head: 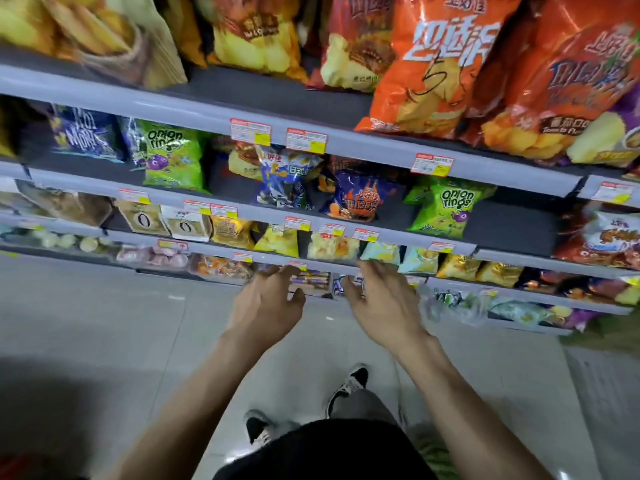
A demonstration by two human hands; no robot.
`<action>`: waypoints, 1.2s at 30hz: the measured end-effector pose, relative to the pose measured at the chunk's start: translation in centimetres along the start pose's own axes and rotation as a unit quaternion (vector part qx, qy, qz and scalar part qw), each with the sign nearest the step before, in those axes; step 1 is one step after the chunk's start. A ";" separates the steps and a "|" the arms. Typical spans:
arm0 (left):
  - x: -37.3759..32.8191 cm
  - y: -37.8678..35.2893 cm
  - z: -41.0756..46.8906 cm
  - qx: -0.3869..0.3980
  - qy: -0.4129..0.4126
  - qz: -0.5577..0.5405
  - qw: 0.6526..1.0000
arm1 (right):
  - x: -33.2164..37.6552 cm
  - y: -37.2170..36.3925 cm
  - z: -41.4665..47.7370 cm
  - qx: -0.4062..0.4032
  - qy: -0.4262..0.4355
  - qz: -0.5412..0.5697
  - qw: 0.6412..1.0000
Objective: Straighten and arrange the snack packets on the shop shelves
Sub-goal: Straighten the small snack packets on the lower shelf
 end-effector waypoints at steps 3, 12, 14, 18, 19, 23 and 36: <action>2.1 2.0 -0.3 0.000 0.011 0.020 1.000 | 2.8 -0.2 -0.1 0.006 0.016 -0.025 1.000; 7.1 5.3 3.6 -0.008 0.075 0.030 0.997 | 8.5 -3.3 6.0 0.016 0.018 0.040 0.999; 8.3 6.5 4.8 -0.019 0.094 0.040 0.995 | 9.9 -4.2 8.7 0.024 0.020 0.061 0.998; 11.0 9.2 7.2 -0.041 0.136 0.046 0.989 | 12.0 -5.0 14.1 0.009 0.006 0.102 0.995; 11.7 9.9 8.0 -0.046 0.143 0.045 0.988 | 12.2 -5.3 15.4 0.007 -0.008 0.119 0.993; 14.0 13.1 11.0 -0.101 0.163 -0.001 0.981 | 12.1 -6.7 19.6 0.021 -0.094 0.183 0.978; 19.6 22.1 23.8 -0.238 0.155 -0.081 0.955 | 12.5 -10.3 25.2 -0.058 -0.235 0.331 0.912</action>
Point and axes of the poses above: each hand's wrist, its own z-axis towards the middle knuckle, its own y-axis out of the back of the hand, x = y × z, the point moved 7 cm from there along z, towards the middle knuckle, and after that the axes turned 14 degrees about -z, right-handed, at the moved point
